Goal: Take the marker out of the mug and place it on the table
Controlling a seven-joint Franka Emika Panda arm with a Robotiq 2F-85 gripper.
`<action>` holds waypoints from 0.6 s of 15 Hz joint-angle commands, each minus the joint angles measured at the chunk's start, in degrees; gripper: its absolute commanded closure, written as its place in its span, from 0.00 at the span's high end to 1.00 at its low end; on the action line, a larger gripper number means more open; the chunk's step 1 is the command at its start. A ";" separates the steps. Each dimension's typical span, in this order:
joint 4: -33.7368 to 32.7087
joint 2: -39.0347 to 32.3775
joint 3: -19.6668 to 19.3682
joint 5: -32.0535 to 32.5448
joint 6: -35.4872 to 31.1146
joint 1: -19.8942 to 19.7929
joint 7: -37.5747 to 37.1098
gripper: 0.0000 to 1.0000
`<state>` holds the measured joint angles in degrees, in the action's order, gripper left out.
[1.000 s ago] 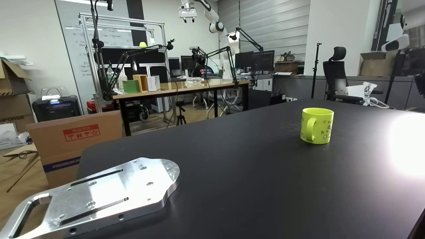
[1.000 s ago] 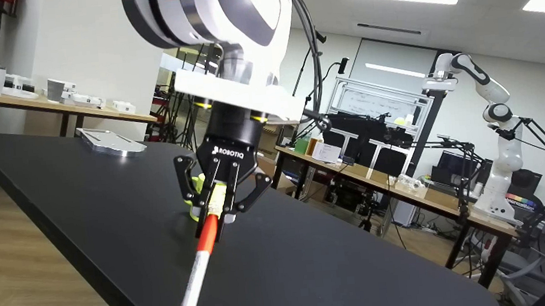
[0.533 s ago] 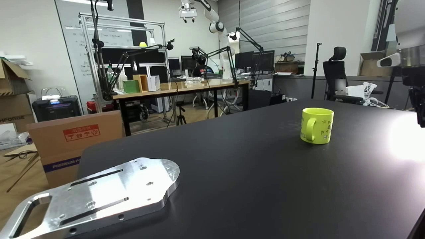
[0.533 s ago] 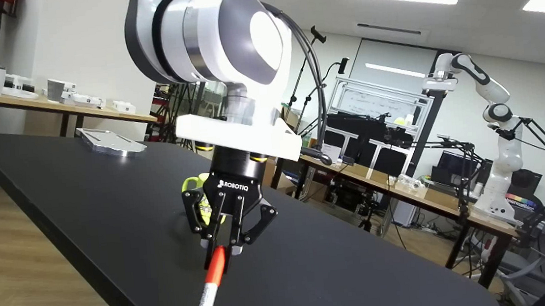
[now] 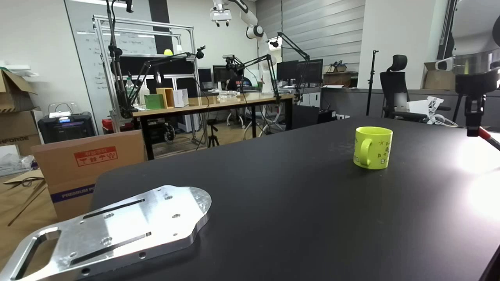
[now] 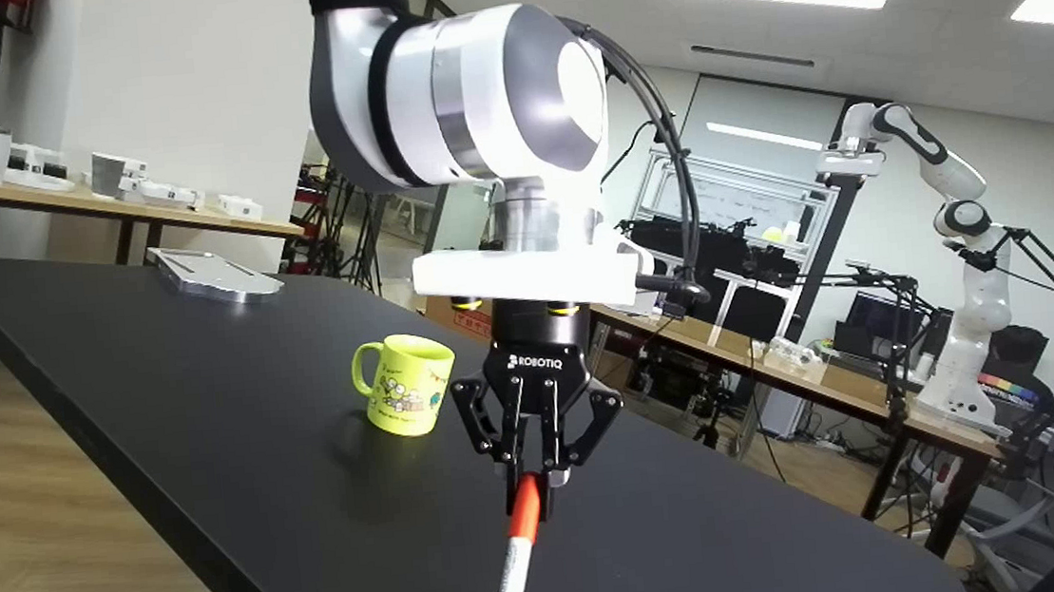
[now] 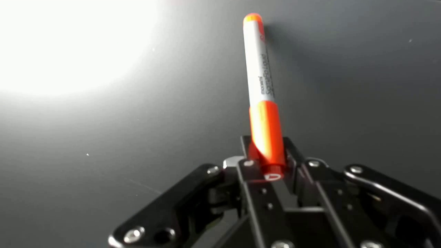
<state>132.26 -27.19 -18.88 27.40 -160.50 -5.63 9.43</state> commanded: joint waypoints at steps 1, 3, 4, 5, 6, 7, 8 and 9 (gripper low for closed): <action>-4.28 -5.44 -1.74 -0.55 -1.78 1.74 -6.58 0.05; -5.61 -7.50 -0.85 -2.28 -2.81 1.21 -7.11 0.05; -6.40 -8.56 -0.64 -3.20 -3.03 1.12 -7.26 0.05; -7.10 -9.57 -0.44 -4.15 -3.20 1.08 -7.11 0.05; -7.78 -10.59 -0.22 -5.09 -3.31 1.03 -6.94 0.05; -8.45 -11.51 0.00 -6.01 -3.43 0.98 -6.70 0.05; -9.02 -12.37 0.16 -6.85 -3.47 0.96 -6.55 0.05; -9.55 -13.01 0.30 -7.51 -3.40 0.93 -6.34 0.05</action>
<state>125.45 -36.91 -18.97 21.62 -163.39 -4.90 5.21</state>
